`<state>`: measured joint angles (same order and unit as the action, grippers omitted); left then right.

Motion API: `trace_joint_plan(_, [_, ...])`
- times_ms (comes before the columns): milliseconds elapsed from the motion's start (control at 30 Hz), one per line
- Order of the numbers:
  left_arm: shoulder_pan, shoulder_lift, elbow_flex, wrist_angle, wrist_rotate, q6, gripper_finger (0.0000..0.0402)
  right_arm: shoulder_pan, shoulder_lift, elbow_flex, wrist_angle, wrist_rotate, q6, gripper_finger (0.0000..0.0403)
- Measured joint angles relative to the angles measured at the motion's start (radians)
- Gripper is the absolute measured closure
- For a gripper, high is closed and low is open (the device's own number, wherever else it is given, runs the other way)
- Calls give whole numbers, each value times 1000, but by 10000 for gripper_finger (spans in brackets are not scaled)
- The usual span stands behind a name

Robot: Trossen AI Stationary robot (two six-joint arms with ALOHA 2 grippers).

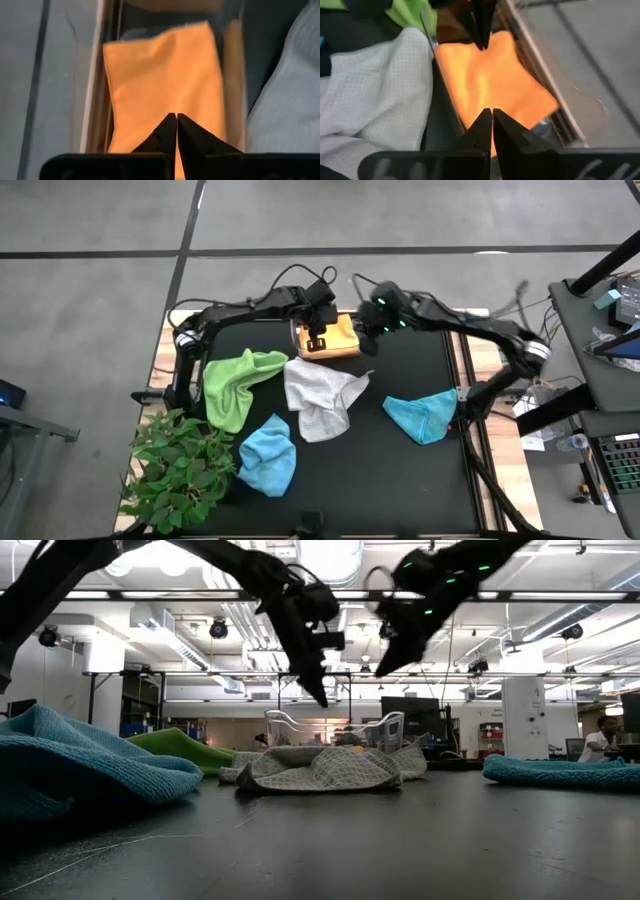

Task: Fold microfiber towels
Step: Put the orange microfiber cloth into the transparent bin

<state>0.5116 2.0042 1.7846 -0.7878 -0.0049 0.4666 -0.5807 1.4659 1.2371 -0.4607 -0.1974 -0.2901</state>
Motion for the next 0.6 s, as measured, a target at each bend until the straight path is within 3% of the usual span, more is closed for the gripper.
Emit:
trace_joint_plan(133, [32, 1, -40, 22, 41, 34, 402, -58, 209, 240, -182, -117, -80, 394])
trace_joint_plan(333, [68, 1, -106, 36, 128, 47, 402, -126, 461, 513, -357, -124, -135, 394])
trace_joint_plan(600, [73, 1, -192, 153, 134, 65, 402, -140, 692, 762, -478, -100, -141, 394])
